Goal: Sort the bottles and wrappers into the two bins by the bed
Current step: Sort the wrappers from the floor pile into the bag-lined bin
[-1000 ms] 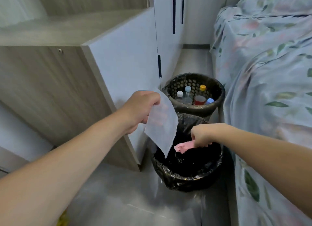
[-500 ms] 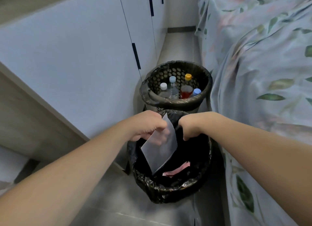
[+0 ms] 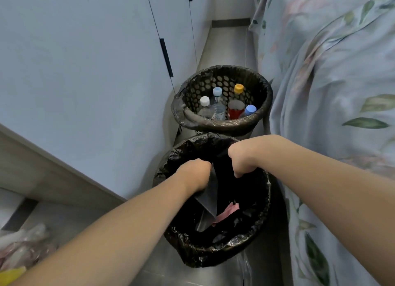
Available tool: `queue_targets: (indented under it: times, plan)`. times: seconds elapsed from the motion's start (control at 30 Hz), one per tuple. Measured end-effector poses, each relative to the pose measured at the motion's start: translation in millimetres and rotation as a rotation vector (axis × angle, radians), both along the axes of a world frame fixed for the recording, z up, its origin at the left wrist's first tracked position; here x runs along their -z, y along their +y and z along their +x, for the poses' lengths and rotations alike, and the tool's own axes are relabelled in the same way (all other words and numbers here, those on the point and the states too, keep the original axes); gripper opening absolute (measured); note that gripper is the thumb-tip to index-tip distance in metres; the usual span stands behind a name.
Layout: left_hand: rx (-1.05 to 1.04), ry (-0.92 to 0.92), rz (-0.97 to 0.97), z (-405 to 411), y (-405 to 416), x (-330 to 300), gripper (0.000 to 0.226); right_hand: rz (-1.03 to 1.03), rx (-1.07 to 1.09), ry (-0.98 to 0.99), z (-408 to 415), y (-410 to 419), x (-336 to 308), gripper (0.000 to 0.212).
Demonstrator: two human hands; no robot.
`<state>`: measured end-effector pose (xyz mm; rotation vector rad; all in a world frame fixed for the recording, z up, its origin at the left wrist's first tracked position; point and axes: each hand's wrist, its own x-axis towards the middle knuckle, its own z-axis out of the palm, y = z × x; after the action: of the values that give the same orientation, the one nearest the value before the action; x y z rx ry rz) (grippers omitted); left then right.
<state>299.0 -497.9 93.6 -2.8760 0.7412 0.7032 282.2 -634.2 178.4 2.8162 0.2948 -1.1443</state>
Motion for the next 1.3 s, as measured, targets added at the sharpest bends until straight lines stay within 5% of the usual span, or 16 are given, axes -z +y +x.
queue_targets:
  times: [0.1, 0.23, 0.4, 0.53, 0.67, 0.8, 1.03, 1.2, 1.3]
  plan:
    - [0.113, -0.231, 0.018, -6, -8, 4, 0.025, 0.003, -0.022, 0.026, 1, 2, 1, 0.042]
    - [0.061, -0.322, -0.154, -8, -12, -13, 0.012, 0.019, -0.034, 0.048, 1, 3, -1, 0.038]
    - [-0.167, -0.165, -0.417, -5, 11, -22, 0.008, 0.023, -0.019, 0.036, 1, 2, -1, 0.039]
    - [-0.364, -0.083, -0.319, -13, 27, -18, 0.007, 0.015, -0.035, 0.001, 0, 2, 2, 0.039]
    - [-0.24, -0.212, -0.192, -30, 25, -24, 0.013, 0.026, -0.018, -0.002, -3, 3, 1, 0.036]
    - [-0.181, -0.281, -0.299, -54, 31, -46, 0.008, 0.101, 0.03, -0.062, -13, 13, -10, 0.032]
    - [-0.422, -0.072, -0.617, -110, 101, -88, 0.015, 0.131, 0.003, -0.136, -62, 54, -23, 0.038]
    - [-0.407, -0.078, -0.528, -132, 174, -106, 0.015, 0.183, 0.004, -0.118, -96, 104, -39, 0.048]
    - [-0.399, -0.105, -0.436, -138, 222, -107, 0.018, 0.209, -0.08, -0.136, -106, 153, -47, 0.034]
